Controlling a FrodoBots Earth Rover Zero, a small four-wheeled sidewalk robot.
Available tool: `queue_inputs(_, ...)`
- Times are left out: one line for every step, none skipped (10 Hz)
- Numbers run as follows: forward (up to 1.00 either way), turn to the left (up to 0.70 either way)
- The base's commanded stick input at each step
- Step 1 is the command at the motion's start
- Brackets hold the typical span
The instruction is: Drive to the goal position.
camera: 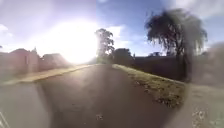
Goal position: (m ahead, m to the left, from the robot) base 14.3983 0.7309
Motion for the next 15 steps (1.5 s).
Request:
queue_inputs(1.00, 0.00)
queue_inputs(1.00, 0.00)
queue_inputs(1.00, 0.00)
queue_inputs(1.00, 0.00)
queue_inputs(1.00, 0.00)
queue_inputs(1.00, 0.00)
queue_inputs(1.00, 0.00)
queue_inputs(1.00, 0.00)
queue_inputs(1.00, 0.00)
queue_inputs(1.00, 0.00)
queue_inputs(1.00, 0.00)
queue_inputs(1.00, 0.00)
queue_inputs(1.00, 0.00)
queue_inputs(1.00, 0.00)
queue_inputs(1.00, 0.00)
